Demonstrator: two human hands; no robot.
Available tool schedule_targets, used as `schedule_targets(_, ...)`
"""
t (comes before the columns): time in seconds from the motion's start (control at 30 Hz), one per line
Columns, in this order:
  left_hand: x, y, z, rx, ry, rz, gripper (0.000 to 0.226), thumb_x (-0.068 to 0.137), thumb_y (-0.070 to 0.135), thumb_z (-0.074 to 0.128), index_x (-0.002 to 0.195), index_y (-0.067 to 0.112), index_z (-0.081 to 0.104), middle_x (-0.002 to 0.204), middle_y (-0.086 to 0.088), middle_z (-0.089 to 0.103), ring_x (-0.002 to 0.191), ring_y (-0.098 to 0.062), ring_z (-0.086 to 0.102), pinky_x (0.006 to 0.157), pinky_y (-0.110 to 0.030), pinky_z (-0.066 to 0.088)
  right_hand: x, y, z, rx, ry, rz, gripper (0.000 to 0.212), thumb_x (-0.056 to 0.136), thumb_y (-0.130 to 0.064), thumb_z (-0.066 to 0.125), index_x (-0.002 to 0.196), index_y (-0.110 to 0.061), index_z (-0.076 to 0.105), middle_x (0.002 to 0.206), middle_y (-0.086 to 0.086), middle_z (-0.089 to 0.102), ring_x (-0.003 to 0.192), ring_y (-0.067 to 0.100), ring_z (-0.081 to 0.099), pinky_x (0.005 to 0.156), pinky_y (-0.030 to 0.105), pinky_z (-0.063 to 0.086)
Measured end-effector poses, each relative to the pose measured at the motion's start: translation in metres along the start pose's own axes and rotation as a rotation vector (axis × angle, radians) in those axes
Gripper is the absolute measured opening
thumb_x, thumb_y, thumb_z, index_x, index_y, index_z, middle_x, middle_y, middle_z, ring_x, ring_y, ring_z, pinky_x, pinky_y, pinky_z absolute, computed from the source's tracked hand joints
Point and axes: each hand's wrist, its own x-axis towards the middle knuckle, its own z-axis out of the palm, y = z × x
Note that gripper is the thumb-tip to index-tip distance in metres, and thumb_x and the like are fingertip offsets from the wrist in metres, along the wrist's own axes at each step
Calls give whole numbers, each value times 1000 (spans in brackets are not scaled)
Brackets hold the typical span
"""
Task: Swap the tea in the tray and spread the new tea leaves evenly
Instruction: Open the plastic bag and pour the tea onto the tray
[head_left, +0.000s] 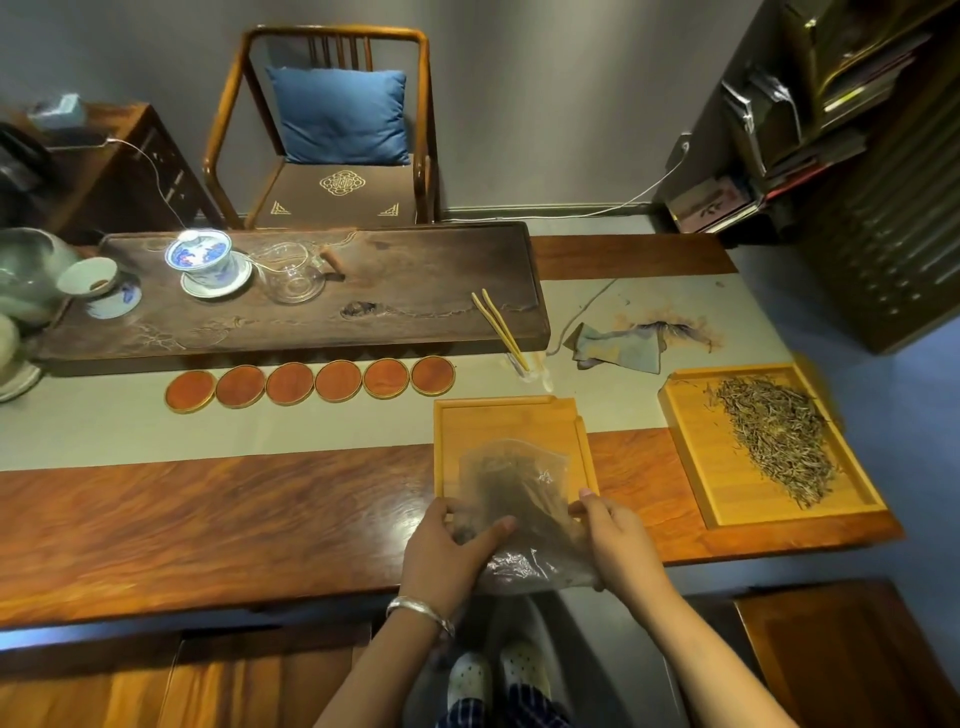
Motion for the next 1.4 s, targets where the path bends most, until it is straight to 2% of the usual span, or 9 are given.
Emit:
schedule_targets(0.13,1,0,1,-91,-19,-14,32,73,37,77,91,20,58,60,2,69,49,-7,61,48,-21,49,4,-2,-3,16,-28,-14,25,93,-24,53,85,-3,63,69,8,63,65,32,61,57,40,46)
schedule_targets(0.23,5,-1,1,-100,22,12,12,87,28,64,87,17,60,55,6,62,47,-6,55,45,-14,42,5,-5,-5,80,-89,7,3,90,-19,59,90,-16,60,75,3,65,57,16,58,42,21,43)
schedule_targets(0.4,9,2,-5,-150,14,38,4,92,25,55,92,24,59,72,0,61,63,-14,56,49,-13,43,-3,-14,-11,250,-158,-21,22,90,-13,59,111,-21,54,90,5,69,74,22,67,60,32,53)
schedule_targets(0.57,5,8,-14,-291,-172,65,43,78,14,73,115,22,52,94,2,70,77,-12,71,61,-22,57,-6,-17,-14,313,-148,-136,33,90,-5,58,122,-14,51,91,15,70,78,18,66,68,27,54)
schedule_targets(0.7,3,11,-22,-417,-234,124,73,63,12,79,125,26,44,106,-3,69,90,-18,71,65,-22,57,-6,-24,-16,396,-126,-165,31,90,-19,60,120,-21,52,89,-4,71,78,4,69,59,16,52)
schedule_targets(0.83,5,14,-24,-396,-219,219,76,70,-6,76,132,25,44,111,-4,69,94,-24,70,75,-35,59,-9,-31,-19,404,-124,-253,39,88,-19,65,124,-18,49,88,-9,71,79,0,67,57,14,52)
schedule_targets(0.97,7,17,-25,-439,-217,270,68,72,-11,72,128,21,49,112,3,70,99,-18,69,72,-26,57,-13,-35,-22,404,-149,-334,48,78,-23,63,124,-17,50,93,-28,67,88,-8,63,62,9,50)
schedule_targets(1.13,9,19,-26,-360,-185,250,53,75,24,68,126,24,52,97,-1,74,88,-14,71,72,-31,59,-13,-34,-26,431,-167,-358,51,76,-26,65,125,-17,51,97,-25,68,90,-4,64,64,12,51)
schedule_targets(1.4,14,8,-28,-367,-180,321,43,84,-1,64,121,18,55,58,7,59,62,-10,62,65,-21,54,-9,-30,-24,460,-143,-255,36,86,-31,63,120,-29,53,95,-6,72,86,7,68,68,20,53)
